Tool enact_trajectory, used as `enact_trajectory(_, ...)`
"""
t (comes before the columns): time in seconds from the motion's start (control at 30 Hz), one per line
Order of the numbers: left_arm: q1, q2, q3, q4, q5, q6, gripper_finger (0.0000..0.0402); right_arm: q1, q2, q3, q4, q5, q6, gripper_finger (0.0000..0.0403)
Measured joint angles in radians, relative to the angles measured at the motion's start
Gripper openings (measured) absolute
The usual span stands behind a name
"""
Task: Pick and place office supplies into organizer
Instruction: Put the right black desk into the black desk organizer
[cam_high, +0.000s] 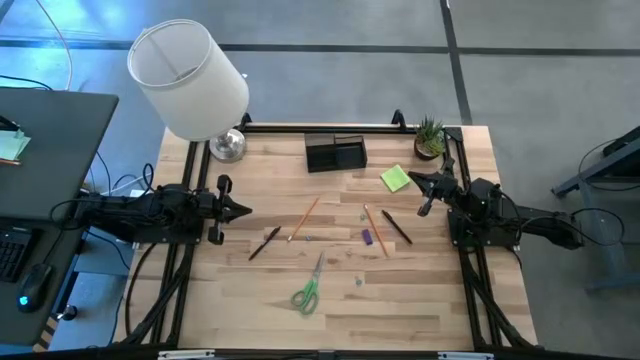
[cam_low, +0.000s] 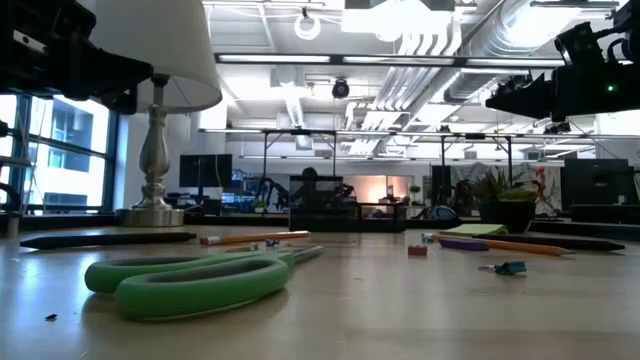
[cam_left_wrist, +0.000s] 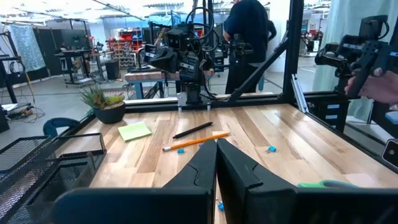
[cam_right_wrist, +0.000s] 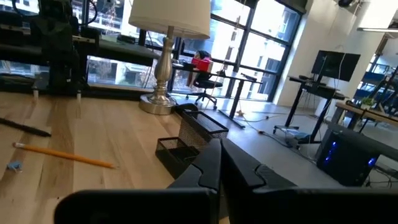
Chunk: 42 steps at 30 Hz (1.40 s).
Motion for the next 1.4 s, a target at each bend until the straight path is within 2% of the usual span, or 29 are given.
enact_trajectory(0.17,0.0,0.0,0.0,0.024,0.0,-0.148,0.0001,0.0,0.0,0.0,-0.002,-0.043,0.248,0.0)
enact_trajectory(0.33,0.0,0.0,0.0,0.093,0.0,-0.148,0.0001,0.0,0.0,0.0,0.008,-0.044,0.425,0.0)
enact_trajectory(0.53,0.0,0.0,0.0,0.107,-0.019,-0.186,0.0001,0.0,0.0,0.0,-0.007,-0.049,0.416,0.0)
enact_trajectory(0.7,0.0,0.0,0.0,0.154,-0.143,-0.274,0.0001,0.0,0.0,0.0,0.009,-0.047,0.431,0.0)
enact_trajectory(0.8,0.0,0.0,0.0,0.244,-0.227,-0.246,0.0001,0.0,0.0,0.003,0.021,-0.066,0.411,0.0)
enact_trajectory(0.87,0.0,0.0,0.001,0.315,-0.25,-0.234,0.0001,0.0,0.008,0.012,0.007,-0.086,0.4,0.0)
enact_trajectory(0.93,0.0,0.017,0.022,0.318,-0.266,-0.233,0.0001,0.0,0.023,0.04,-0.026,-0.087,0.413,0.0)
enact_trajectory(1.03,0.0,0.079,0.081,0.232,-0.32,-0.219,0.0001,0.0,0.082,0.102,-0.132,-0.061,0.431,0.0)
enact_trajectory(1.17,0.0,0.234,0.158,0.198,-0.349,-0.203,0.0001,0.0,0.209,0.208,-0.226,-0.049,0.46,0.001)
enact_trajectory(1.4,0.0,0.594,0.278,0.133,-0.327,-0.204,0.0001,0.01,0.505,0.353,-0.462,-0.087,0.596,0.0081)
